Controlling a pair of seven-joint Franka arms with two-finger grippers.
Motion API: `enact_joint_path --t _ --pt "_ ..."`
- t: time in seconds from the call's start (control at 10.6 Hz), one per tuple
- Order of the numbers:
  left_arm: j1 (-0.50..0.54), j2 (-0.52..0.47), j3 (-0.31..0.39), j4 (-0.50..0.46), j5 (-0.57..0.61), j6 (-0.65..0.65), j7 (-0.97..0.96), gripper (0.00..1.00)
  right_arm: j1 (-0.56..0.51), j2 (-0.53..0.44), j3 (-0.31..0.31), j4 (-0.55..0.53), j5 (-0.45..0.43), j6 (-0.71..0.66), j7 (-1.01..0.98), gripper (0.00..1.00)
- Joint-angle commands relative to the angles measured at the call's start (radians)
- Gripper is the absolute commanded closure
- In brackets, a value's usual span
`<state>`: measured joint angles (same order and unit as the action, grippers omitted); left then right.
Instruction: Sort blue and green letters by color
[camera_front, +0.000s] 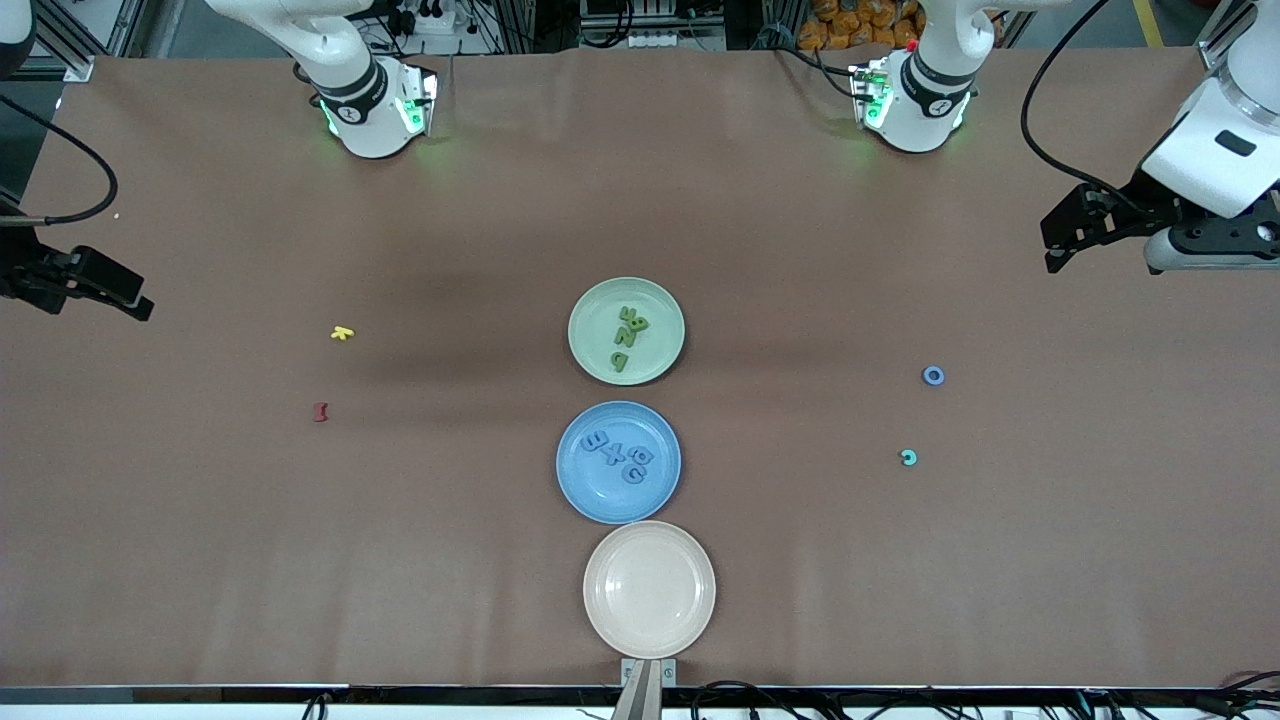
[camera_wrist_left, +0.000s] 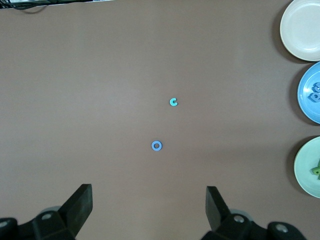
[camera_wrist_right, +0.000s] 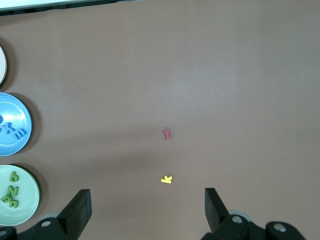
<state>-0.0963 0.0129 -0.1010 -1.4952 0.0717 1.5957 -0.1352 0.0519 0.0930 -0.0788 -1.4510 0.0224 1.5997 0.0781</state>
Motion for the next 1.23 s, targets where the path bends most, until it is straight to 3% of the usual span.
enact_joint_path --t 0.0,0.19,0.47,0.75,1.13 --pt "0.006 -0.013 0.023 -0.014 -0.085 0.015 0.017 0.00 -0.007 0.002 0.017 0.004 -0.024 0.002 -0.004 0.00" --pt "0.000 -0.021 0.050 -0.020 -0.096 0.006 0.019 0.00 -0.003 0.002 0.020 0.006 -0.022 0.002 -0.035 0.00" --pt "0.000 -0.018 0.046 -0.020 -0.084 0.003 0.017 0.00 -0.001 0.002 0.022 0.006 -0.022 0.000 -0.038 0.00" --pt "-0.002 -0.013 0.027 -0.014 0.006 0.004 0.029 0.00 -0.001 0.002 0.020 0.004 -0.024 -0.004 -0.037 0.00" --pt "0.001 -0.010 0.024 -0.013 -0.006 0.003 0.031 0.00 -0.001 0.002 0.020 0.004 -0.022 -0.007 -0.031 0.00"
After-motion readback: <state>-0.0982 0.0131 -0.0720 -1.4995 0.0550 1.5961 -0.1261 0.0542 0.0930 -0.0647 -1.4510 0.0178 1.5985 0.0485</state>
